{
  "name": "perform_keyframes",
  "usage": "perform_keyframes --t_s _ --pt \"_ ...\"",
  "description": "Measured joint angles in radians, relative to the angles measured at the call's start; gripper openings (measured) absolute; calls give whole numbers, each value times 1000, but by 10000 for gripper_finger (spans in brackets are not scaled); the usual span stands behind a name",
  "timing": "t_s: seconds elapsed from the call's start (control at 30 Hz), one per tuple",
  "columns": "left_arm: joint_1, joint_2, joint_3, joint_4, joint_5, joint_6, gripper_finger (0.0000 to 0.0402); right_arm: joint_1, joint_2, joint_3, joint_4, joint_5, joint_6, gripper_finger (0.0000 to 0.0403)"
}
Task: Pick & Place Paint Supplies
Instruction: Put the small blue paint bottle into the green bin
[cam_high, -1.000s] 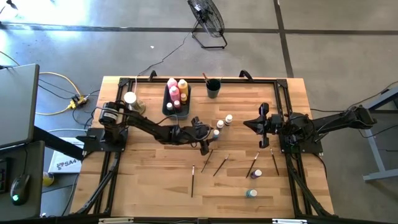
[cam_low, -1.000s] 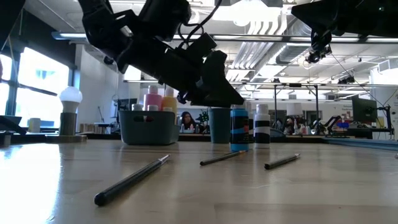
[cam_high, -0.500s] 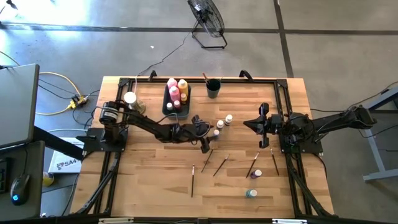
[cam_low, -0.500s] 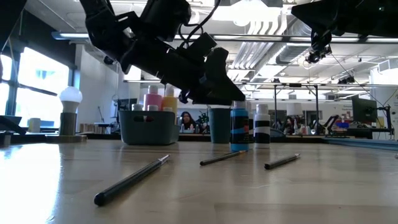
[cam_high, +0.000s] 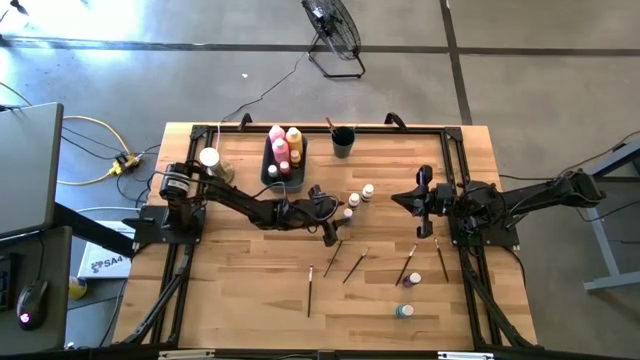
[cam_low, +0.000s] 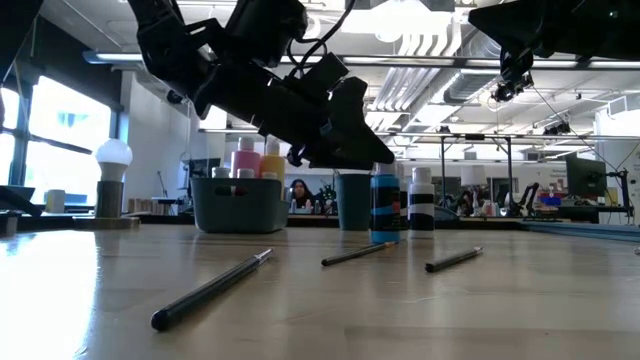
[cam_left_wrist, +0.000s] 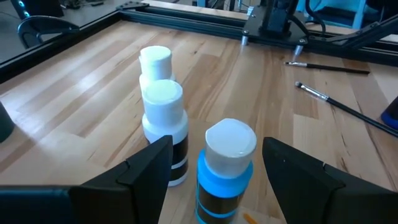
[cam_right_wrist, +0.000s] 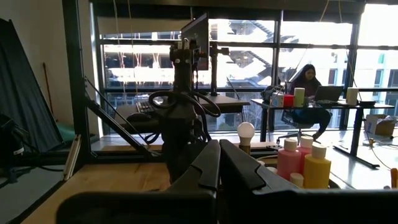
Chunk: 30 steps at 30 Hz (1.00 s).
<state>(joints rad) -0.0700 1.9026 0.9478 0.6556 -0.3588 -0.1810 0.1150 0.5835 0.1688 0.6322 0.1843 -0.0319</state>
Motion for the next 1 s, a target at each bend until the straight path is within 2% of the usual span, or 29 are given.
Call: perform_keyframes --t_s 0.37,1.0 --pt "0 0 0 0 -37 0 243 0 0 0 0 0 0 2" --pt "0 0 0 0 -36 0 243 0 0 0 0 0 -18 2"
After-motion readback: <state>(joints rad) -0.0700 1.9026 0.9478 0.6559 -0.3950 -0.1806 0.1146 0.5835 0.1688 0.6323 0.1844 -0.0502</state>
